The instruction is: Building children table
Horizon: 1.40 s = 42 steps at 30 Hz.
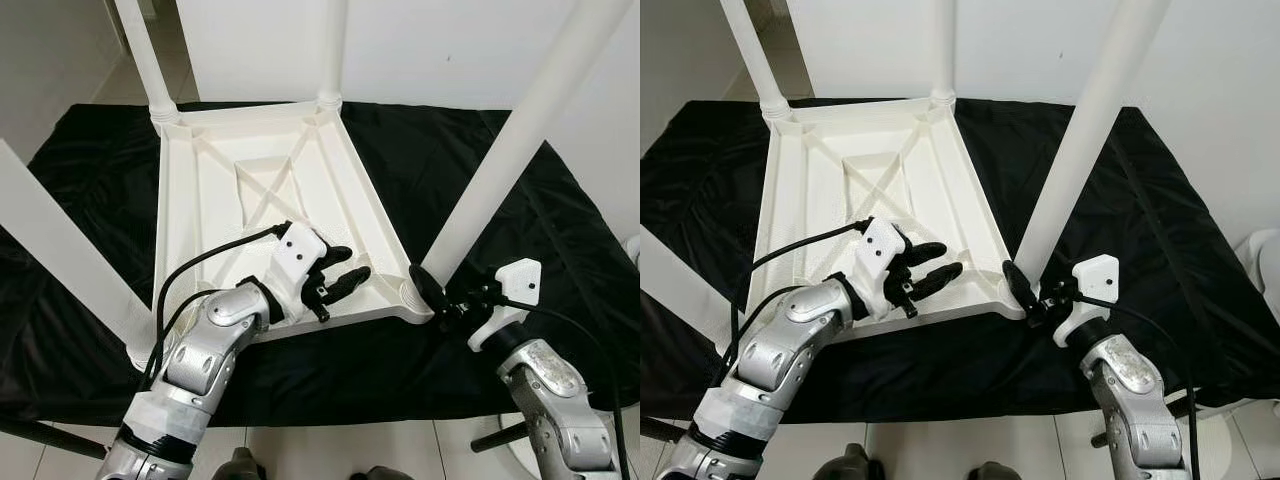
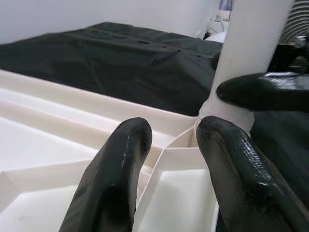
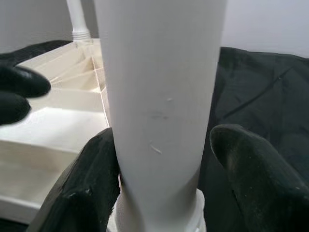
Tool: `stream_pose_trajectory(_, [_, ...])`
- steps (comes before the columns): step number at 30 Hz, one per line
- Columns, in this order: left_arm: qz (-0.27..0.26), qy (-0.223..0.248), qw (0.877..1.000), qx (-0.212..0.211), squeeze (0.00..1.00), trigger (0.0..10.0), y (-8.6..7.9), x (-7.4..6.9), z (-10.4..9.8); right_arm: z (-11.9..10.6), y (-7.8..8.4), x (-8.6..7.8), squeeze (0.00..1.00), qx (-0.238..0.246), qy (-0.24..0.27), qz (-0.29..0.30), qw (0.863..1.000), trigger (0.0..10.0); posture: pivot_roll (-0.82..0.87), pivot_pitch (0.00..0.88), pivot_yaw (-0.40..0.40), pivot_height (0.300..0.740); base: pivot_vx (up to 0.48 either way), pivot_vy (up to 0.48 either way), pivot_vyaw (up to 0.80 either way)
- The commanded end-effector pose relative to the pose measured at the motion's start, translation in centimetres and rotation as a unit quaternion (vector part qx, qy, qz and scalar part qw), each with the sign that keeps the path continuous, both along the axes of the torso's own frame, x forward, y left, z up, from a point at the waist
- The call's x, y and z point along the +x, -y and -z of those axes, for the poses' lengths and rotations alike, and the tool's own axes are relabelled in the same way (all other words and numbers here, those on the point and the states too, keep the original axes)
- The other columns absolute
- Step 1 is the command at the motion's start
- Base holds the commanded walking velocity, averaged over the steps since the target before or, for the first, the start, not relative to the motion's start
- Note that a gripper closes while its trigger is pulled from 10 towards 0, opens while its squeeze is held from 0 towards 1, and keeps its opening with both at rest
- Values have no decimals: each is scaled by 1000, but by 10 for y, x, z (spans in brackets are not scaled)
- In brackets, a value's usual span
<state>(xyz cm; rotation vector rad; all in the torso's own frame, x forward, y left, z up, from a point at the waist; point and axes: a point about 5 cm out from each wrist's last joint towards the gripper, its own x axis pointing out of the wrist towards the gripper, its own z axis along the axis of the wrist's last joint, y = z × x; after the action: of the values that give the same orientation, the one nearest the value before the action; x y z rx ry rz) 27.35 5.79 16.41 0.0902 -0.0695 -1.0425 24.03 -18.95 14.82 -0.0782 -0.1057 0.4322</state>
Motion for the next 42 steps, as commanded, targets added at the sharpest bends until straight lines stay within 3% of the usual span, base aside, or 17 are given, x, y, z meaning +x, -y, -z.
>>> stream_pose_trajectory(1, [-24,11,1000,-1,0,10000,-2,0,-1,4,3,3,0,-14,-4,-4,1000,10000,0,0,13,740,0,0,0])
stream_pose_trajectory(7, [-5,14,1000,5,0,10000,2,-2,2,9,-2,16,0,-53,-6,-42,998,10000,-8,0,9,740,0,0,0])
stream_pose_trajectory(9, [9,6,1000,4,0,10000,7,-1,4,10,-5,24,0,-63,-9,-60,996,2627,-11,0,-1,740,0,0,0])
stream_pose_trajectory(10, [9,6,1000,4,0,10000,7,-1,4,10,-5,24,0,-63,-9,-60,996,2627,-11,0,-1,740,0,0,0])
stream_pose_trajectory(11, [12,9,1000,3,0,10000,8,0,5,11,-6,27,0,-65,-10,-66,996,1137,-11,0,-1,740,0,0,0])
stream_pose_trajectory(12, [12,9,1000,3,0,10000,8,0,5,11,-6,27,0,-65,-10,-66,996,1137,-11,0,-1,740,0,0,0])
stream_pose_trajectory(13, [18,1,1000,4,0,10000,9,1,7,12,-7,29,0,-65,-13,-70,995,0,-13,0,-3,740,0,0,0])
stream_pose_trajectory(23, [20,8,999,25,0,10000,9,1,14,28,-8,20,0,-48,-28,-43,998,118,2,0,2,740,0,0,0])
stream_pose_trajectory(24, [15,4,1000,22,0,10000,9,3,14,30,-9,19,0,-43,-29,-29,998,10000,-3,0,12,740,0,0,0])
stream_pose_trajectory(29, [5,-2,1000,18,0,10000,9,8,14,39,-3,20,0,-48,-48,95,993,10000,-12,0,17,740,0,0,0])
stream_pose_trajectory(34, [3,-5,1000,15,0,10000,9,9,14,42,-3,20,0,-41,-62,137,988,10000,-14,0,20,740,0,0,0])
stream_pose_trajectory(38, [-10,-11,1000,8,0,10000,11,10,17,39,-23,18,0,6,-74,260,963,10000,-21,0,24,740,0,0,0])
stream_pose_trajectory(39, [-10,-11,1000,8,0,10000,11,10,17,39,-23,18,0,6,-74,260,963,10000,-21,0,24,740,0,0,0])
stream_pose_trajectory(42, [-18,-13,1000,6,0,10000,10,9,18,38,-33,17,0,41,-76,330,940,10000,-19,0,19,740,0,0,0])
